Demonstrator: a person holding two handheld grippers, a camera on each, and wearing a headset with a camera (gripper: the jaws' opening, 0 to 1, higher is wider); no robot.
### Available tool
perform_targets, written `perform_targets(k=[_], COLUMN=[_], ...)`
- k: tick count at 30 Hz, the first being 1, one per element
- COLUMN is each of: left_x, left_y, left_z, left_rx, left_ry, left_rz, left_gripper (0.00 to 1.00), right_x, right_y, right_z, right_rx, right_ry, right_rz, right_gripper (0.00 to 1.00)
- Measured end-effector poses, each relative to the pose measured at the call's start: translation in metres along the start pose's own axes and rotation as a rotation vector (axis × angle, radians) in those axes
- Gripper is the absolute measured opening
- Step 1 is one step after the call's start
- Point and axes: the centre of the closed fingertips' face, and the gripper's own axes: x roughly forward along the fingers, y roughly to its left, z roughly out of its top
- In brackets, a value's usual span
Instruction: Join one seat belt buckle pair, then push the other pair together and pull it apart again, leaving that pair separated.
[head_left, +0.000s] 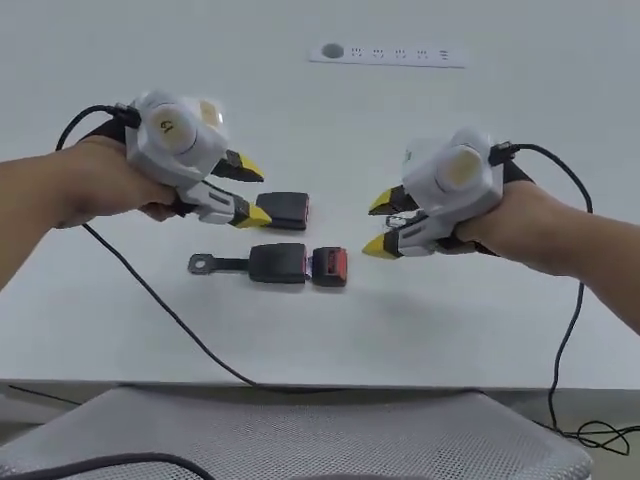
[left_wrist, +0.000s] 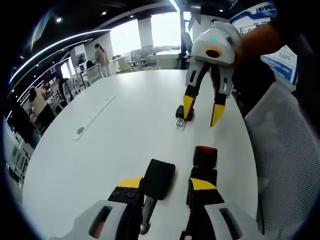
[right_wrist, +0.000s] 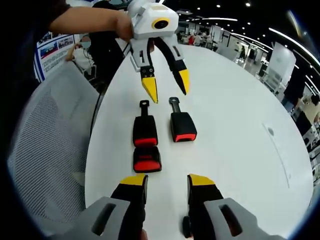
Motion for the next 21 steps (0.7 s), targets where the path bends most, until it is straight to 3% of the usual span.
perform_targets(k=[7, 17, 21], left_x=[0.009, 0.025, 0.03], left_y=[0.006, 0.023, 0.021], left_z=[-0.014, -0.028, -0.023], left_rx=[0.034, 0.04, 0.055], left_ry=[0.048, 0.073, 0.079], left_rz=[-0.008, -0.02, -0.041], left_gripper=[0.36, 0.37, 0.37], right_x=[-0.005, -0.013, -0.019], right_y=[-0.016, -0.04, -0.045], right_z=[-0.018, -0.051, -0.062], right_rx=[0.008, 0.045, 0.051], right_ry=[0.033, 0.076, 0.095], right_rz=[-0.013, -0.03, -0.034], right_gripper=[0.29, 0.31, 0.31])
